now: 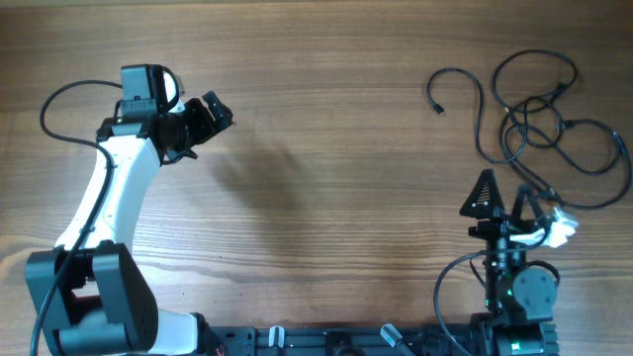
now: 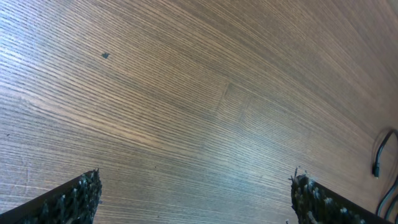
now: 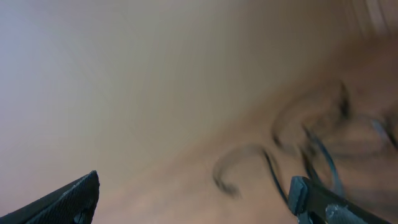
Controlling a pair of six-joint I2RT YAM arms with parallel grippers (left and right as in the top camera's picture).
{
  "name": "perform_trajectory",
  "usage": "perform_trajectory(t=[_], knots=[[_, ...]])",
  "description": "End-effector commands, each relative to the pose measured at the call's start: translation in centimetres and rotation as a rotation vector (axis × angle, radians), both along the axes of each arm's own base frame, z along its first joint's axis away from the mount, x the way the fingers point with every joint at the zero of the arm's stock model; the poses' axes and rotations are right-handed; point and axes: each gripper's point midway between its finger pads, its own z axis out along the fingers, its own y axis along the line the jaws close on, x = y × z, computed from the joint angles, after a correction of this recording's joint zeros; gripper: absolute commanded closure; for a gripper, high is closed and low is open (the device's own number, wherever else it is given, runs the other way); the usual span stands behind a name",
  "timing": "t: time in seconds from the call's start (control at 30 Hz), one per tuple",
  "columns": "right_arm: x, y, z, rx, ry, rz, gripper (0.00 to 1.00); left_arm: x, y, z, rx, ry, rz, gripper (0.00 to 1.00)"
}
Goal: Untangle cables
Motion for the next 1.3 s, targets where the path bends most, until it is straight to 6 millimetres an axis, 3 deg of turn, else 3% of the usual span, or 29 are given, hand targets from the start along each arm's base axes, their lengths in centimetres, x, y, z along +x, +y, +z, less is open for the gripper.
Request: perform_trajectory(t=[0.0,0.2,0.47,0.6,1.27], knots=[[-0.1,-0.4,0.0,0.068,-0.011,-0.02,0.0,0.3,0.0,0.6,0.001,-0.017,0.004,0.0],[-0.1,-0.1,0.0,-0.014,-0.002,-0.005,0.0,0.3,0.0,0.6,0.001,-0.017,0.004,0.0],[0.1,1.2,-0.1,-0.469,0.047,0.06,0.0,0.3,0.0,0.6,0.001,-0.017,0.004,0.0],[0.0,3.9,-0.5,-0.693,0.03,0.207,0.0,0.3,0.0,0.6,0.0,-0.017,0.004,0.0],[0.0,4.1,-0.6,-0.716,0.028,0.221,0.0,0.3,0.0,0.6,0.001,-0.017,0.004,0.0]])
